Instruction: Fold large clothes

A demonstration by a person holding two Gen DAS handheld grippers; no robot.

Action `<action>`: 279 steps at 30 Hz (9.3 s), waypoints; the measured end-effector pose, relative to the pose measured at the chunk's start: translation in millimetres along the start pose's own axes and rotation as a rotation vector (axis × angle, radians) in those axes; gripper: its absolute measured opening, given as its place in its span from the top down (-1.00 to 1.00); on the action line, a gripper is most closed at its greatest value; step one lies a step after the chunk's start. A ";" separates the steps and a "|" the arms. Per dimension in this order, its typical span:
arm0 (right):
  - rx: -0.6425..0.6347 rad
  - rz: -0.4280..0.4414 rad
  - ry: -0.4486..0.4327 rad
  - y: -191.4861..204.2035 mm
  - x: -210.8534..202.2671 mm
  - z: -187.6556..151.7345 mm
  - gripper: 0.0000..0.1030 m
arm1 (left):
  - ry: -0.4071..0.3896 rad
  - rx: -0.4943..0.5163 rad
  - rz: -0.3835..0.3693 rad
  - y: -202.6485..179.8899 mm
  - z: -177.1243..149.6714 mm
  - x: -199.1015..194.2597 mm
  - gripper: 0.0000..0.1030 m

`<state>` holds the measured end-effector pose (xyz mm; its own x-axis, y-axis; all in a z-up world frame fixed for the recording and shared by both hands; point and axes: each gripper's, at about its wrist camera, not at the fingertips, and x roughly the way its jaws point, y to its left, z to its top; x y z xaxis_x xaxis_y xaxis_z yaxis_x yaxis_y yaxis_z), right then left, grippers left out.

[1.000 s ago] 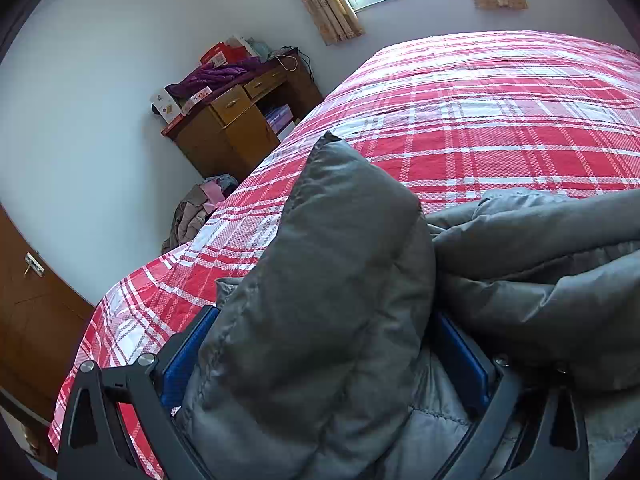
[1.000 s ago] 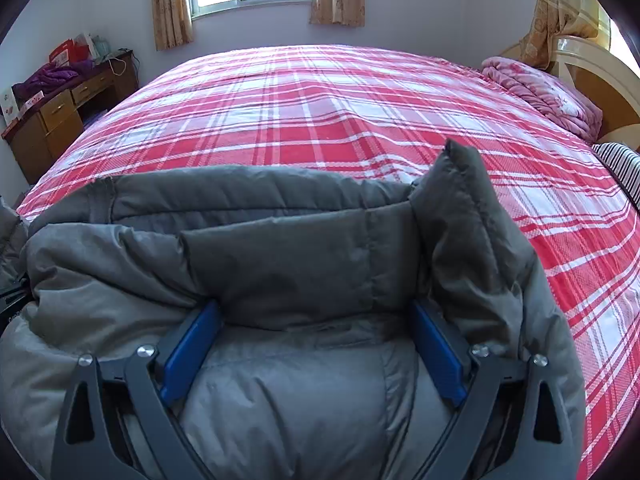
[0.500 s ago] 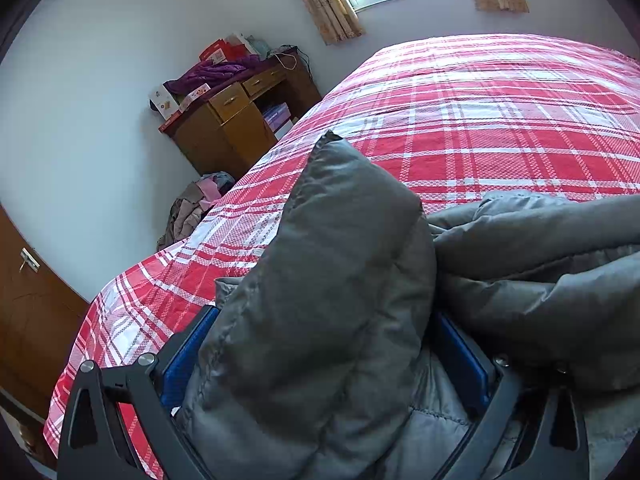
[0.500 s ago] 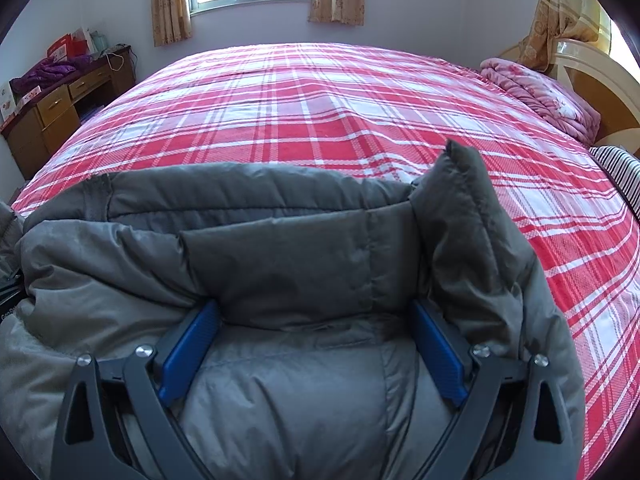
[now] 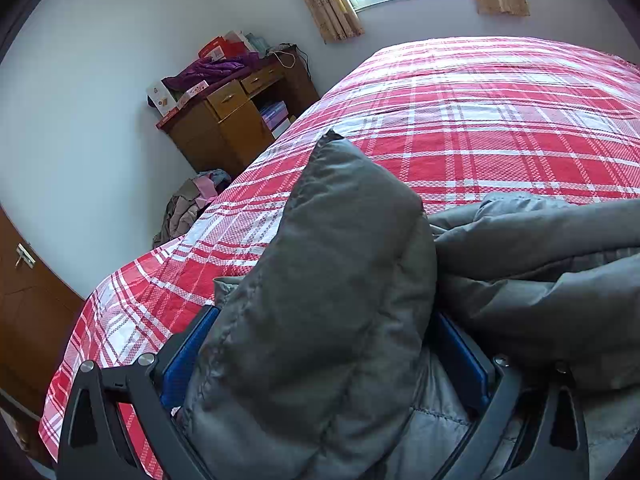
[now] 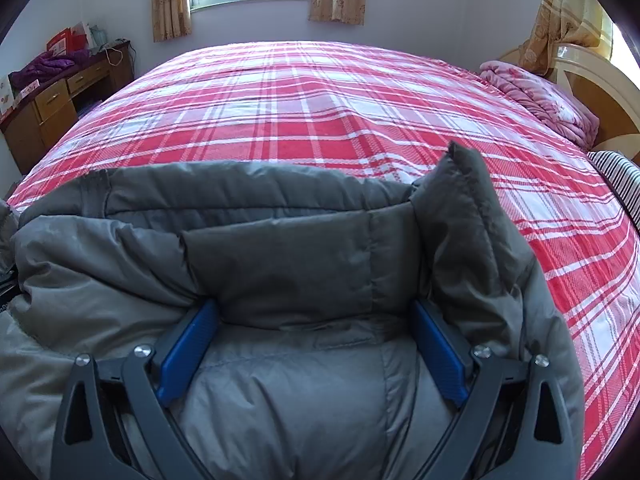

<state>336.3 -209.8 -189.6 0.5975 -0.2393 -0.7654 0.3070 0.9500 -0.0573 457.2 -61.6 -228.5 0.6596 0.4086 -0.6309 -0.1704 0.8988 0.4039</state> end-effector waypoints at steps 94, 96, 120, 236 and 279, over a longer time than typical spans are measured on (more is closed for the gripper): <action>0.134 0.167 -0.168 -144.9 -125.9 -73.2 -1.00 | -0.307 0.340 -0.665 -94.3 -75.6 -275.9 0.83; 0.192 0.129 -0.151 -170.9 -116.6 -82.4 -1.00 | -0.346 0.444 -0.616 -134.7 -100.6 -274.5 0.82; 0.073 0.193 -0.300 -84.5 -209.4 15.2 -0.56 | -0.199 -0.123 -0.288 71.7 -13.7 -196.6 -0.98; 0.269 0.260 -0.045 -78.7 11.2 16.6 -0.04 | 0.016 -0.103 -0.315 -70.9 4.1 -62.4 -0.99; 0.244 0.298 -0.094 -107.9 -55.3 -18.0 -0.73 | 0.055 -0.116 -0.584 23.6 -55.4 -111.5 -0.99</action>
<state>256.8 -295.5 -152.6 0.7488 0.0117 -0.6627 0.2701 0.9077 0.3213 339.0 -77.1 -185.3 0.6296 -0.1534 -0.7616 0.1279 0.9874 -0.0932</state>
